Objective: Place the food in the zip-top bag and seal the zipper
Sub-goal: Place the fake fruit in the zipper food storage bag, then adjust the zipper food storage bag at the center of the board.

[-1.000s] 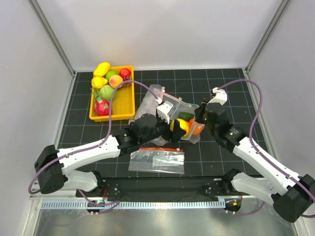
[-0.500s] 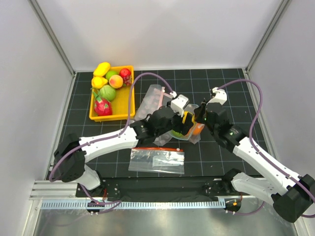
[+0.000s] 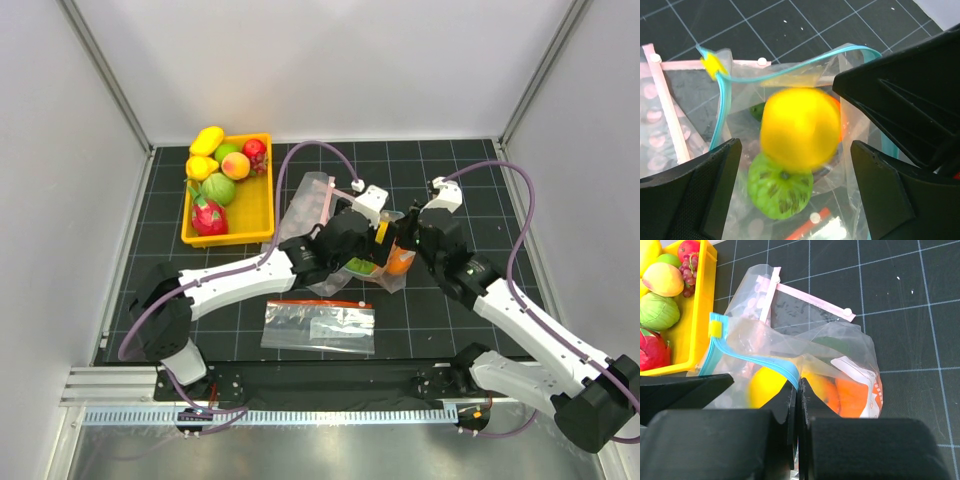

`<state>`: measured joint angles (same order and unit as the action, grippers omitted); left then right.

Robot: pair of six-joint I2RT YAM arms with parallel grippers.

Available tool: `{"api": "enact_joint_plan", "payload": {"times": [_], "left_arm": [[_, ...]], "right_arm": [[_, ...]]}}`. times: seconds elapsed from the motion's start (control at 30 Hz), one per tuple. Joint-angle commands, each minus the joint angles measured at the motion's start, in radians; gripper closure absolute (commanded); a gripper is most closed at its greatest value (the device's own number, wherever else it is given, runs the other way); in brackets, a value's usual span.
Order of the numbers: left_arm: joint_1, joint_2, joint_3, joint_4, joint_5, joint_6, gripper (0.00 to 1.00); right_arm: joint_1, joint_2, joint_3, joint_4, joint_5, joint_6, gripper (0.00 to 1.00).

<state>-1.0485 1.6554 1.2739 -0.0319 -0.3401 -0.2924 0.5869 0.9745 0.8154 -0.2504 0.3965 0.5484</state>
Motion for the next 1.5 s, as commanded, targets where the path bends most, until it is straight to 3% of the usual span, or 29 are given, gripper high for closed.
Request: {"api": "enact_joint_plan", "payload": {"times": [0.0, 0.07, 0.47, 0.63, 0.97, 1.1, 1.2, 1.23, 1.27, 1.3, 1.4, 1.47], "left_arm": [[0.005, -0.055, 0.03, -0.017, -0.005, -0.021, 0.05], [0.005, -0.097, 0.019, -0.022, 0.009, -0.031, 0.0], [0.005, -0.289, -0.088, -0.197, -0.039, -0.162, 0.02], [0.005, -0.235, -0.016, -0.331, -0.111, -0.171, 0.02], [0.016, -0.128, 0.015, -0.359, -0.131, -0.247, 0.01], [0.065, -0.065, 0.007, -0.347, -0.034, -0.295, 0.01], [0.082, -0.022, 0.03, -0.347, 0.028, -0.292, 0.14], [0.084, -0.017, 0.035, -0.346, 0.039, -0.286, 0.32], [0.084, -0.017, 0.036, -0.346, 0.049, -0.281, 0.43], [0.084, -0.025, 0.036, -0.344, 0.061, -0.272, 0.65], [0.082, -0.06, 0.021, -0.341, 0.061, -0.26, 0.99], [0.082, -0.114, -0.011, -0.326, 0.052, -0.252, 1.0]], "right_arm": [[0.004, -0.026, 0.005, 0.042, 0.01, 0.008, 0.99], [0.004, -0.028, 0.004, 0.043, 0.011, 0.007, 0.99], [0.004, -0.043, 0.005, 0.039, 0.024, 0.004, 0.99], [0.004, -0.039, 0.004, 0.04, 0.028, 0.001, 0.99], [0.004, -0.037, 0.004, 0.039, 0.028, 0.002, 0.99], [0.004, -0.039, 0.004, 0.037, 0.027, 0.002, 0.99], [0.004, -0.04, 0.004, 0.037, 0.025, 0.002, 0.99], [0.005, -0.04, 0.004, 0.037, 0.025, 0.002, 0.99], [0.004, -0.04, 0.004, 0.037, 0.025, 0.004, 0.99], [0.004, -0.042, 0.004, 0.037, 0.025, 0.004, 0.99], [0.004, -0.039, 0.004, 0.037, 0.022, 0.004, 0.99], [0.004, -0.036, 0.004, 0.039, 0.022, 0.005, 0.99]]}}
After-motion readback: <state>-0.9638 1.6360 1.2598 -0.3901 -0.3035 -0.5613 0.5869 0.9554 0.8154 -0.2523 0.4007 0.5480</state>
